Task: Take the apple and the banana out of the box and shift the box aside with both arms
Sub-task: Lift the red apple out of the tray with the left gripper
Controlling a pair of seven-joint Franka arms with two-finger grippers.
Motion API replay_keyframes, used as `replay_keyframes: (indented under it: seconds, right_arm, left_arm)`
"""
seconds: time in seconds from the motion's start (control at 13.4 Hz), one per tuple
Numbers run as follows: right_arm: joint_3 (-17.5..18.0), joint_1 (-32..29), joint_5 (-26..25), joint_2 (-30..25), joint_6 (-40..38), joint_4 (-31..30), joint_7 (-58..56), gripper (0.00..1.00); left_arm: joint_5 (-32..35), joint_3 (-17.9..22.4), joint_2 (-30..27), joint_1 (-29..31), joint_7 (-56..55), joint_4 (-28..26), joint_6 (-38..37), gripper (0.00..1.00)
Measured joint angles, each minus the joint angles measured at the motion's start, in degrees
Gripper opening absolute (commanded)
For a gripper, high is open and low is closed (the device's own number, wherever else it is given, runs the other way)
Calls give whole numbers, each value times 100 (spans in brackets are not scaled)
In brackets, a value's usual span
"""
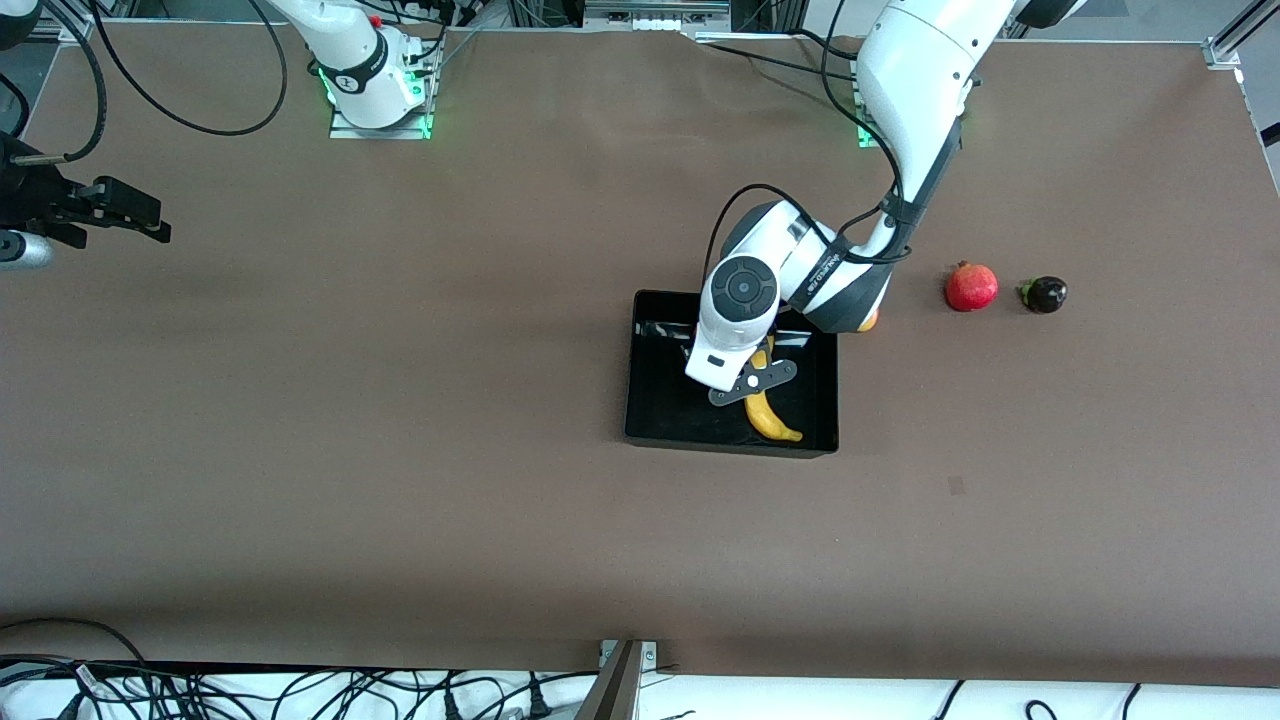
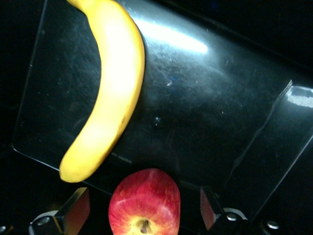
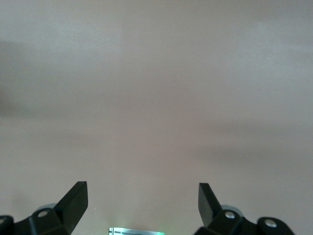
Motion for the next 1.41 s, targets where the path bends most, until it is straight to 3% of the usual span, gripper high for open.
replay_keyframes:
  seconds: [0.45, 0.52, 0.74, 1.41]
  right_arm:
    - [0, 0, 0, 0, 0, 0, 0, 100]
    - [0, 0, 0, 0, 0, 0, 0, 100]
    - [-2, 0, 0, 0, 0, 0, 0, 100]
    - [-3, 0, 0, 0, 0, 0, 0, 100]
  left_arm:
    - [0, -101, 116, 6, -78, -61, 0, 100]
    - [0, -109, 125, 10, -78, -100, 0, 90]
    - [0, -135, 126, 12, -82, -244, 14, 3]
    - [5, -249, 7, 255, -82, -43, -67, 0]
